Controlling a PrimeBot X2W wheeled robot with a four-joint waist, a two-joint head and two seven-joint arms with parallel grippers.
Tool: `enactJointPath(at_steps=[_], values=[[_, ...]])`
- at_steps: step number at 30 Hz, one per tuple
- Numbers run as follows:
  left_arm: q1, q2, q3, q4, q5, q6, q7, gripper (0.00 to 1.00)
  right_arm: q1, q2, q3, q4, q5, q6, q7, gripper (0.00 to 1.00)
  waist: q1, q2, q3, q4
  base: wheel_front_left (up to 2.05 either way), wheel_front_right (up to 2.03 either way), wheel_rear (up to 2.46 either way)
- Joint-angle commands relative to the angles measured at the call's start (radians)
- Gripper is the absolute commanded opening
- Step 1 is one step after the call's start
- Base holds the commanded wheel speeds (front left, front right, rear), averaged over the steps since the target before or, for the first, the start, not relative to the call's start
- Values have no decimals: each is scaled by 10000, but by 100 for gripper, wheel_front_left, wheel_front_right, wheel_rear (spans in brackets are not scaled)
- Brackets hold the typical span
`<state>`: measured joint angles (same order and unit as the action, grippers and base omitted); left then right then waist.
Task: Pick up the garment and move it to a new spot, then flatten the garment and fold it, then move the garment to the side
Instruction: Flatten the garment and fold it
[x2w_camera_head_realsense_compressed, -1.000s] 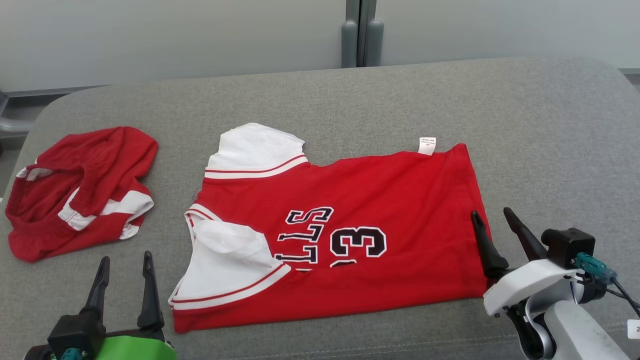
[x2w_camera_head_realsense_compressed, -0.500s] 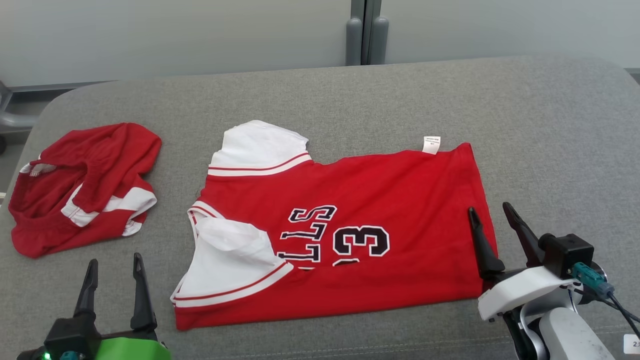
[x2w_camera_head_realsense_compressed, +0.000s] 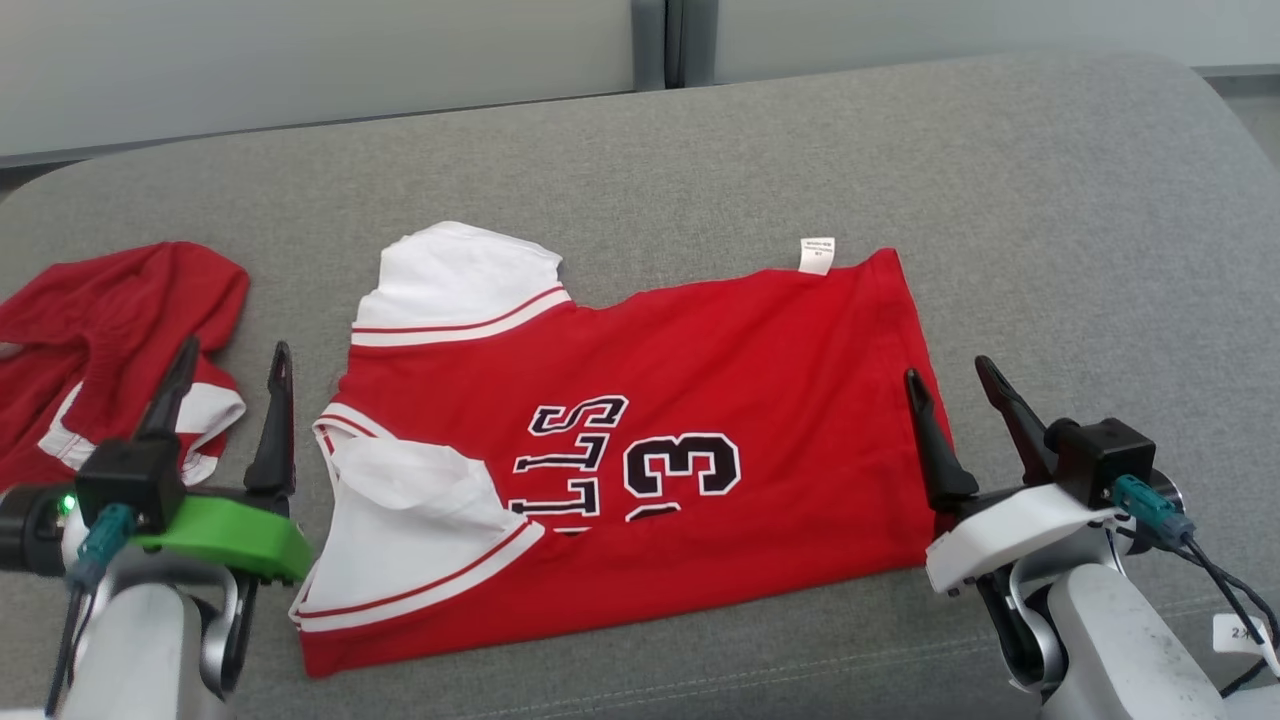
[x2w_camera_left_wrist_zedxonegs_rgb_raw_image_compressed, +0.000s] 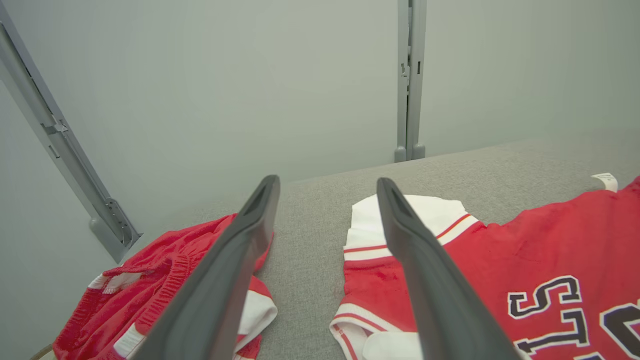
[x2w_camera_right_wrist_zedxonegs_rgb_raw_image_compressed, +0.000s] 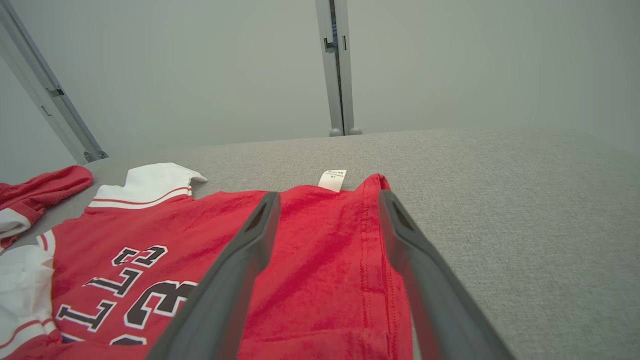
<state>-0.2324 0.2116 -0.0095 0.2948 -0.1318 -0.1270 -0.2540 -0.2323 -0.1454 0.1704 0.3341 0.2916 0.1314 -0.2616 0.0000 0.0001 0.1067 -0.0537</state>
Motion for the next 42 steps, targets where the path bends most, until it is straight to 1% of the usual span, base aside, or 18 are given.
enactJointPath(at_steps=[1, 4, 6, 7, 11, 15, 16, 19, 20, 25, 29, 38, 42], values=[[-417, 222, -104, 144, -182, -24, 75, 100, -179, 14, 39, 15, -60, -15, -42, 100, 0, -1, 378, -361, 0, 0, 0], [-1298, 731, -738, 597, -1180, -36, 305, 100, -478, 143, 175, 28, -75, -15, -42, 100, 0, -1, 749, -683, 0, 0, 0], [-1814, 1325, -1135, 887, -1810, -34, 533, 100, -683, 257, 298, 12, -84, -15, -42, 100, 0, -1, 1011, -936, 0, 0, 0], [-2076, 1496, -1313, 1007, -2244, -34, 642, 100, -777, 292, 311, -6, -77, -15, -42, 100, 0, -1, 1132, -1033, 0, 0, 0], [-2998, 2479, -2086, 1370, -3456, -36, 1097, 100, -1112, 479, 330, -85, -106, -15, -41, 100, 0, -1, 1691, -1411, 0, 0, 0], [-3821, 3365, -2820, 1778, -4357, -34, 1566, 100, -1338, 617, 294, -162, -168, -15, -41, 100, 0, -1, 2194, -1688, 0, 0, 0], [-4143, 3636, -3125, 1970, -4944, -36, 1789, 100, -1411, 678, 265, -207, -180, -15, -41, 100, 0, -1, 2412, -1789, 0, 0, 0], [-4662, 4042, -3418, 2373, -5835, -37, 2192, 100, -1556, 772, 292, -268, -194, -13, -42, 100, 0, -1, 2723, -1928, 0, 0, 0], [-4823, 4229, -3659, 2469, -5904, -37, 2355, 100, -1604, 801, 321, -279, -197, -15, -41, 100, 0, -1, 2823, -1981, 0, 0, 0], [-5570, 4661, -4328, 2948, -6669, -37, 2744, 100, -1797, 862, 388, -363, -207, -15, -43, 100, 0, -1, 3233, -2160, 0, 0, 0], [-6051, 4779, -4816, 3248, -7255, -38, 3024, 100, -1889, 905, 437, -399, -197, -15, -41, 100, 0, -1, 3446, -2271, 0, 0, 0], [-6895, 4803, -5423, 4041, -8186, -38, 3241, 100, -2046, 938, 533, -376, -153, -15, -43, 100, 0, -1, 3725, -2439, 0, 0, 0], [-7190, 4790, -5849, 4262, -8407, -38, 3304, 100, -2048, 946, 600, -357, -46, -15, -43, 100, 0, -1, 3779, -2524, 0, 0, 0]])
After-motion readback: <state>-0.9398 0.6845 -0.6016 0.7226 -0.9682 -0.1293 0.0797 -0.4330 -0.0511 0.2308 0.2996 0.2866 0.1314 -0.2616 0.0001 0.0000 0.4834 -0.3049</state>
